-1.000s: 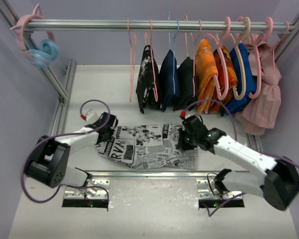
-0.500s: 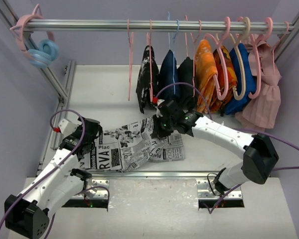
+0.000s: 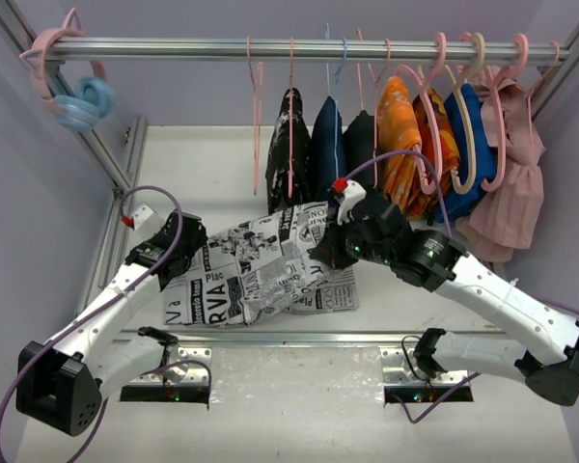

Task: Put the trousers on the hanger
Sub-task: Fold the trousers at the corner of the board.

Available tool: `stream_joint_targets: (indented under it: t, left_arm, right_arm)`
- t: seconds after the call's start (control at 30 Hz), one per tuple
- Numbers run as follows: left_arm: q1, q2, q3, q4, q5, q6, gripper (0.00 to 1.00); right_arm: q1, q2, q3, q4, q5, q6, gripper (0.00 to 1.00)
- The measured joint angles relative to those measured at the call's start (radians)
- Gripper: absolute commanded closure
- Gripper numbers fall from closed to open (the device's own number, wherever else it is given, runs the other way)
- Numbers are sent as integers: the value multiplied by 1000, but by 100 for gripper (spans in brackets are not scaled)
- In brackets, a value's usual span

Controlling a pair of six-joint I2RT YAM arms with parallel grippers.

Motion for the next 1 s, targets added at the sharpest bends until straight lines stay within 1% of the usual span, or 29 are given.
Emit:
stream_joint_targets:
  t: [0.13,0.3,0.33,0.37,0.4,0.43,0.47,0.5,0.57,0.63,0.7,0.8,0.9,1.0]
  left_arm:
    - [0,74,0,51,53,52,0]
    - [0,115,0,100,87,89,0]
    - [0,123,0,108,91,95,0]
    - [0,130,0,113,94,102,0]
    - [0,137,0,117,98,108,0]
    - [0,144,0,120,101,114,0]
    - [0,150,0,121,105,120,0]
    - [0,156,0,121,107,128,0]
    - [0,162,3,118,110,139,0]
    - [0,166,9,109,111,145,0]
    - [0,167,25,92,111,146,0]
    - [0,166,37,80,116,144,0]
    - [0,165,37,68,132,140,0]
    - [0,159,37,57,159,132,0]
  right_arm:
    - [-9,-83,-154,-37,74,9,100]
    - [-26,-48,-287,-53,143,7,99]
    - [-36,-30,-308,-39,150,3,94]
    - [-46,-8,-325,-28,158,1,87]
    - [-55,15,-338,-20,166,-2,78]
    - [-64,39,-348,-13,178,-5,66]
    - [-74,65,-354,-7,195,-10,57]
    - [-83,92,-357,-2,215,-11,54]
    - [-98,134,-360,2,249,-7,51]
    - [-113,160,-365,-2,283,0,51]
    - [-131,162,-366,-27,318,10,51]
    - [-144,149,-358,-77,349,25,47]
    - [-142,116,-329,-124,344,26,44]
    - [-125,45,-314,-93,274,19,43]
